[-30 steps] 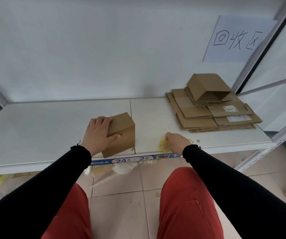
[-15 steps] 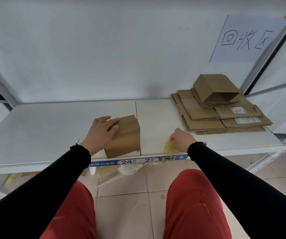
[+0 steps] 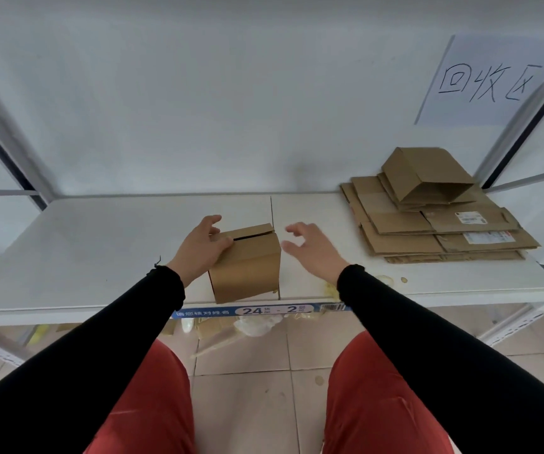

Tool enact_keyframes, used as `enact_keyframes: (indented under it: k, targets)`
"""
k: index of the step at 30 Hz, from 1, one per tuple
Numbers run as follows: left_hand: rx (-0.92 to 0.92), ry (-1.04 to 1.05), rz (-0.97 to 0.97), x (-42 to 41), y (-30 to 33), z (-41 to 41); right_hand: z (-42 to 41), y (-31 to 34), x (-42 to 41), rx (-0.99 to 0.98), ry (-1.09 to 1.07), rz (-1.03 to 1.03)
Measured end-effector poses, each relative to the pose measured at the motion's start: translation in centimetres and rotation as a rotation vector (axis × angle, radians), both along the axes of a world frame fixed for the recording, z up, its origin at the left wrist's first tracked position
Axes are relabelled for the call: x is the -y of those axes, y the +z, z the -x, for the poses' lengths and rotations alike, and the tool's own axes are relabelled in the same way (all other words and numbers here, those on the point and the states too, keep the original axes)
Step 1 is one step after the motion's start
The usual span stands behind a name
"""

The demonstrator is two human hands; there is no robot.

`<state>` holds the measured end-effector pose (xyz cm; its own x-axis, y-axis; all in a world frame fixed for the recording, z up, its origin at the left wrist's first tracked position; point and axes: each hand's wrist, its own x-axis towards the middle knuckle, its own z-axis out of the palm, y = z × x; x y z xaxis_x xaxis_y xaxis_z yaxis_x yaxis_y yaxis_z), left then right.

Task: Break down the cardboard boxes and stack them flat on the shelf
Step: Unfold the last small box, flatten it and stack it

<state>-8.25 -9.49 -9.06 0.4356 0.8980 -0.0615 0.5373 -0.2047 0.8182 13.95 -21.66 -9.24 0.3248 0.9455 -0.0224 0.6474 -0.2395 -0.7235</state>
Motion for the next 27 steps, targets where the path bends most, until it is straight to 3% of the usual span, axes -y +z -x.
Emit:
enact_keyframes:
  k: [5, 9, 14, 16, 21, 25, 27]
  targets:
    - [-0.033, 0.006, -0.063, -0.8, 0.2, 0.9, 3.8, -0.8, -1.3, -0.477, -0.116, -0.090]
    - [-0.091, 0.036, -0.174, -1.4, 0.8, 0.9, 4.3, -0.6, -0.6, -0.631, -0.122, -0.182]
    - [-0.009, 0.108, -0.001, -2.2, 1.7, 0.9, 4.7, 0.5, -0.2, -0.910, -0.197, -0.130]
    - [-0.001, 0.101, 0.051, -2.0, 2.1, 0.5, 4.5, 0.5, -0.3, -0.869, -0.190, -0.102]
    - [-0.212, -0.003, -0.110, -0.7, 2.3, -0.7, 3.6, 1.5, -0.8, -0.654, -0.012, -0.020]
    - [-0.296, -0.077, 0.011, -0.8, 2.7, -0.3, 3.1, 3.0, -1.4, -0.150, 0.217, 0.088]
    - [-0.303, -0.082, 0.055, -1.0, 3.1, -0.2, 3.0, 3.9, -1.8, -0.015, 0.314, 0.186]
